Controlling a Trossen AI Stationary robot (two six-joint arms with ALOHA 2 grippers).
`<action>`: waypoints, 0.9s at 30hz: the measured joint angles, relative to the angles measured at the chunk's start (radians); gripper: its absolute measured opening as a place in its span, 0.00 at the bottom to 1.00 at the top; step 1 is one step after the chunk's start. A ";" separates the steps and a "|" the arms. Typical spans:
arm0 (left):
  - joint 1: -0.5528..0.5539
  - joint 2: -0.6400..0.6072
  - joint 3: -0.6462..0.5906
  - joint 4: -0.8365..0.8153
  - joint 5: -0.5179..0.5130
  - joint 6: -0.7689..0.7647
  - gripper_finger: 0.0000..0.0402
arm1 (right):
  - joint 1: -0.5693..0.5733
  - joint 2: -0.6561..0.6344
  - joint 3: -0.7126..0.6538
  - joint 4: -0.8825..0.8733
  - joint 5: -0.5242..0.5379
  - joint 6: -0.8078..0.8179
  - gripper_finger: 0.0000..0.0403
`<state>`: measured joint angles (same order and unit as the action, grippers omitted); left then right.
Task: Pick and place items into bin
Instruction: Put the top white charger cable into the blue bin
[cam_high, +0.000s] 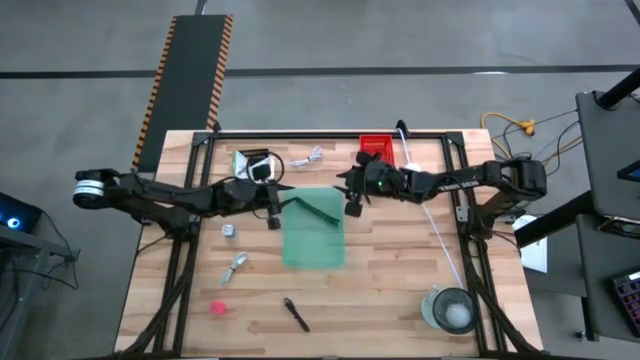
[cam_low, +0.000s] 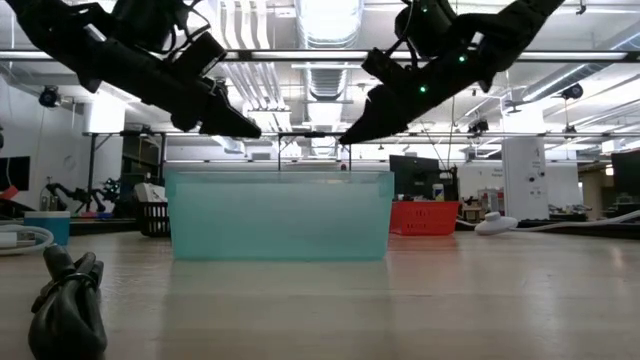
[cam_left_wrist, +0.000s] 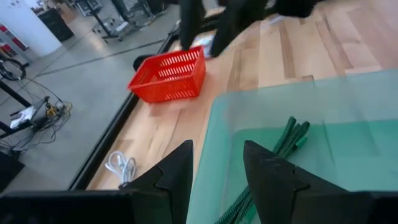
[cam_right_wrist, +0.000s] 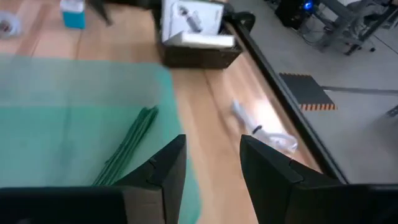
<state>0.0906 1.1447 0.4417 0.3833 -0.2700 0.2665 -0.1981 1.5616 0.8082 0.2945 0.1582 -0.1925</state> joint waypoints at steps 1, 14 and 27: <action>0.000 -0.011 -0.006 0.001 0.000 0.000 0.31 | -0.012 0.000 0.010 -0.001 -0.008 -0.001 0.35; 0.001 -0.034 -0.029 0.009 0.000 -0.002 0.31 | -0.130 0.063 0.270 -0.222 -0.069 -0.147 0.37; 0.001 -0.033 -0.032 0.008 0.000 -0.001 0.31 | -0.248 0.435 0.776 -0.747 -0.170 -0.425 0.39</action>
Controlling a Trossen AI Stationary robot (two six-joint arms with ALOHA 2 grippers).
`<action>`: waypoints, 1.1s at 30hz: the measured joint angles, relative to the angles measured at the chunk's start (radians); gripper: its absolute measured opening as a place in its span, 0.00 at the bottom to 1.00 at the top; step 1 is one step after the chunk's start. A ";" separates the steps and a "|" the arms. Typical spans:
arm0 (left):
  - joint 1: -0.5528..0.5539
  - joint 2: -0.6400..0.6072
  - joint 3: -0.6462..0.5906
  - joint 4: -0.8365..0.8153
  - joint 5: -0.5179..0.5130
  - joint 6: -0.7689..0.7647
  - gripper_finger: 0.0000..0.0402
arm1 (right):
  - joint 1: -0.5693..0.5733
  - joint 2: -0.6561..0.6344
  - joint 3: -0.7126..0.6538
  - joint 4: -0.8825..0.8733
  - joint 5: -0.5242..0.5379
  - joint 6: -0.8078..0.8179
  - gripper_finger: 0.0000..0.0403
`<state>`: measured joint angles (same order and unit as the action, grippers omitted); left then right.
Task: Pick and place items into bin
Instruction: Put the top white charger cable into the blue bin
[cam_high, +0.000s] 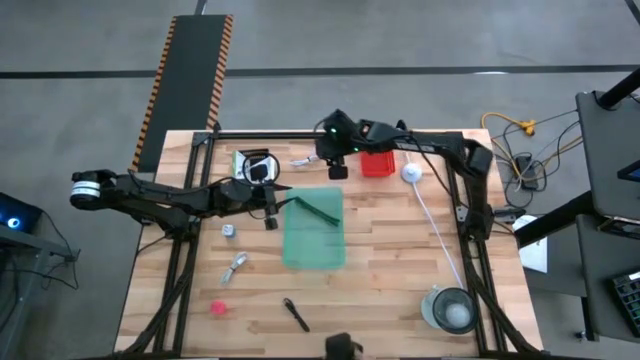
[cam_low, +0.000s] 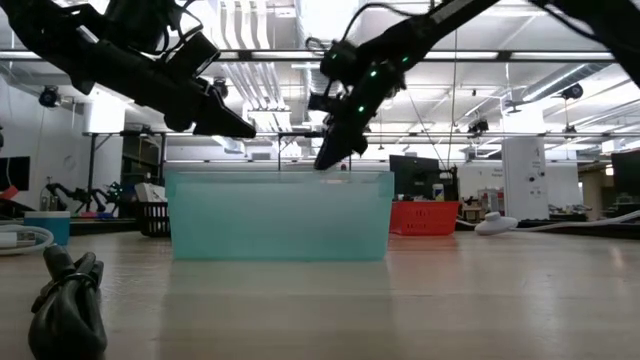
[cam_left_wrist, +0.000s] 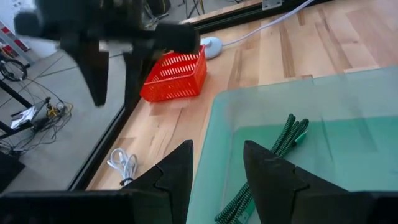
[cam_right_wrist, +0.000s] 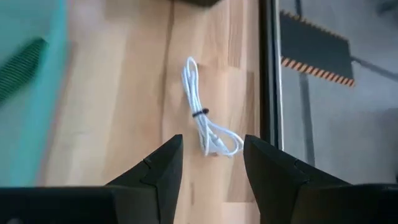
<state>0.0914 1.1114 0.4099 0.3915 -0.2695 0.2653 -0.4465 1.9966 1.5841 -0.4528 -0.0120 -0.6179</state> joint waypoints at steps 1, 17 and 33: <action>0.000 0.000 0.000 -0.003 0.000 0.000 0.31 | -0.006 0.027 0.032 -0.029 0.000 -0.009 0.39; -0.001 0.000 -0.003 -0.014 0.001 0.000 0.31 | -0.119 0.430 0.633 -0.538 -0.170 -0.127 0.30; 0.000 0.001 -0.004 -0.019 0.004 0.001 0.31 | -0.123 0.540 0.768 -0.639 -0.172 -0.294 0.32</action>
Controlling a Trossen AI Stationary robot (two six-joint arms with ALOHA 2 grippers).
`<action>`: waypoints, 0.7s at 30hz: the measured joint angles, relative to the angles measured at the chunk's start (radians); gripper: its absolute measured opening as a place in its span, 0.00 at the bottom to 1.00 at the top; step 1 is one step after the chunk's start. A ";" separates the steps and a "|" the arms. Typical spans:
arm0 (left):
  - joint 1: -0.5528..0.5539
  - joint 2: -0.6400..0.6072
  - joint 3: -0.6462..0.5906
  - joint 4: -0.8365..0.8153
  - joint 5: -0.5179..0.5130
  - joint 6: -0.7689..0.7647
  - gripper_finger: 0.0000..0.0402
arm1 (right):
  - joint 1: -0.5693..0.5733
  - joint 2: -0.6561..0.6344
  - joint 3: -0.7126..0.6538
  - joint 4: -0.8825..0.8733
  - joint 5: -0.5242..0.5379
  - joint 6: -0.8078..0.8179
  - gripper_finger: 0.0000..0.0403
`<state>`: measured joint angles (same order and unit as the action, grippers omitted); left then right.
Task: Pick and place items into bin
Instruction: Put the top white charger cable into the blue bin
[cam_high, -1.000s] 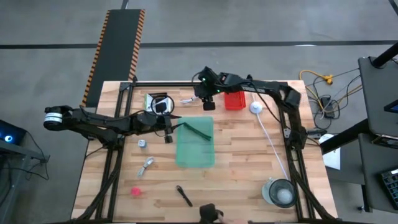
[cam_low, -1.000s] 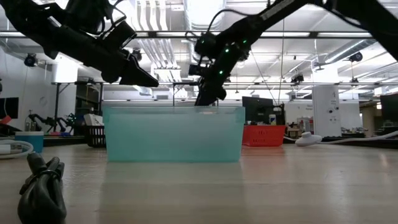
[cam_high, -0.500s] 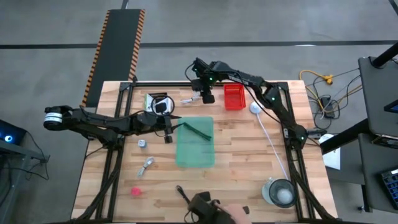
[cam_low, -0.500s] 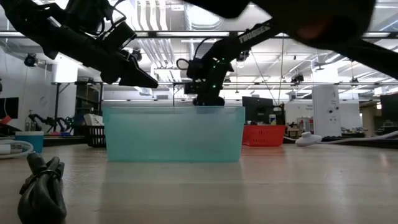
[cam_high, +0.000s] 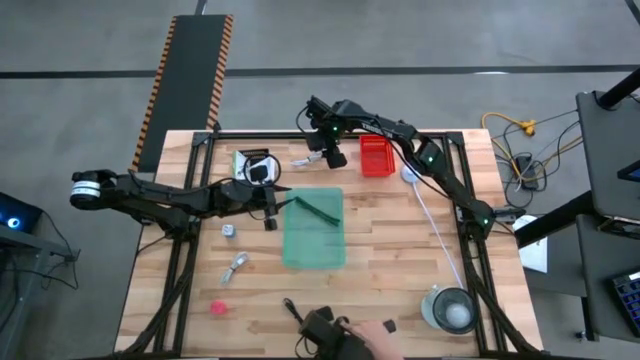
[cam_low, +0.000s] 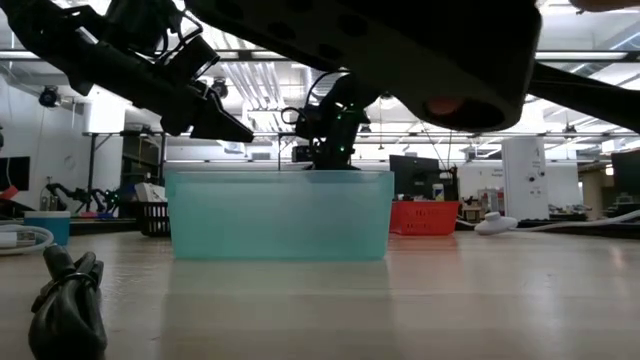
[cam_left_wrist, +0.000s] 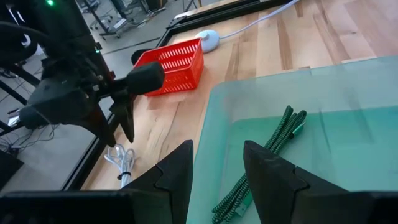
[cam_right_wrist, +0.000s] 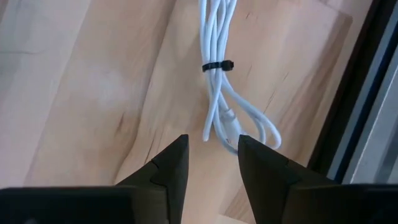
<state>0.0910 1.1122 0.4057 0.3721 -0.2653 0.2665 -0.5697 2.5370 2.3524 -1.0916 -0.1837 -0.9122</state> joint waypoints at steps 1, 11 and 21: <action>0.000 0.000 0.000 0.000 0.000 0.000 0.31 | 0.000 0.000 0.000 0.002 0.000 -0.007 0.32; 0.000 0.000 0.000 0.000 0.000 0.000 0.31 | 0.017 0.000 0.000 0.028 0.001 -0.128 0.32; 0.000 0.000 -0.001 0.000 0.000 -0.001 0.31 | 0.016 0.000 -0.032 0.026 0.002 -0.176 0.29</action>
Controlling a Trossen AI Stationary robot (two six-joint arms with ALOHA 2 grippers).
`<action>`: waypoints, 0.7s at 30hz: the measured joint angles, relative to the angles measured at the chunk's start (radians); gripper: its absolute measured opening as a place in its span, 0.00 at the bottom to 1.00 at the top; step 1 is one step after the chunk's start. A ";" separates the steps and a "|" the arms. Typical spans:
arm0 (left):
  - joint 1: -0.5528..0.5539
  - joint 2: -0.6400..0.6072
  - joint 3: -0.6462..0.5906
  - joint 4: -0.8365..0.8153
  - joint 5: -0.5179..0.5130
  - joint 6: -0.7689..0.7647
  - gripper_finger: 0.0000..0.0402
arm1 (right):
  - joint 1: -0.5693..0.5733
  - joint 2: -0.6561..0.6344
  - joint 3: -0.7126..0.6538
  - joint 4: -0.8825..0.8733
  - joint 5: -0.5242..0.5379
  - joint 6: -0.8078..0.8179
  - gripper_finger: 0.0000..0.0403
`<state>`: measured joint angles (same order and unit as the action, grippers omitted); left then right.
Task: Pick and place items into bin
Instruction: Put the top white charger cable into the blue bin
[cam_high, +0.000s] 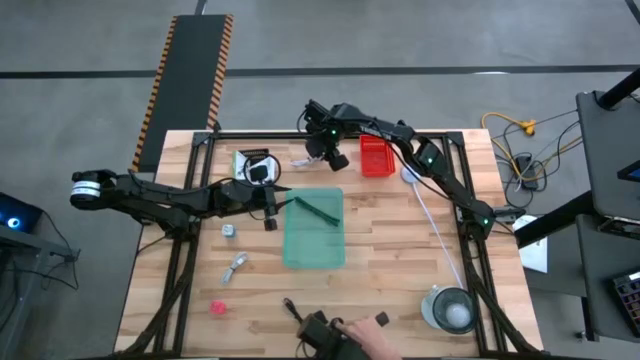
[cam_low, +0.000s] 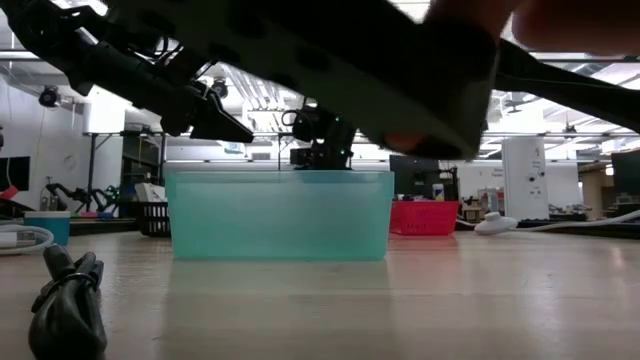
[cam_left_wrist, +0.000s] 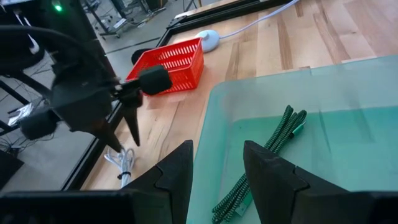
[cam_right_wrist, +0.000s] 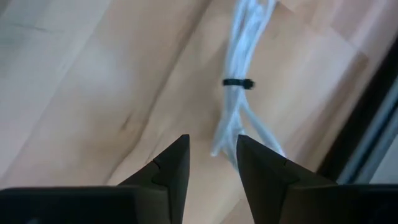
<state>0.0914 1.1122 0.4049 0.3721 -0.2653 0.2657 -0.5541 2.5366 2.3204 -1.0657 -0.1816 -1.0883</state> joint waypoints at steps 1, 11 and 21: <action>0.000 0.000 0.000 0.000 0.000 0.000 0.31 | 0.000 0.000 -0.008 0.001 -0.001 -0.014 0.29; 0.000 0.000 -0.001 0.000 0.000 0.000 0.31 | -0.006 0.000 -0.026 0.031 0.024 0.011 0.24; 0.000 0.000 -0.001 0.000 0.000 0.000 0.31 | -0.011 -0.001 -0.036 0.000 0.102 0.015 0.09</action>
<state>0.0914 1.1122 0.4040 0.3717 -0.2653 0.2653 -0.5648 2.5359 2.2848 -1.0658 -0.0796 -1.0731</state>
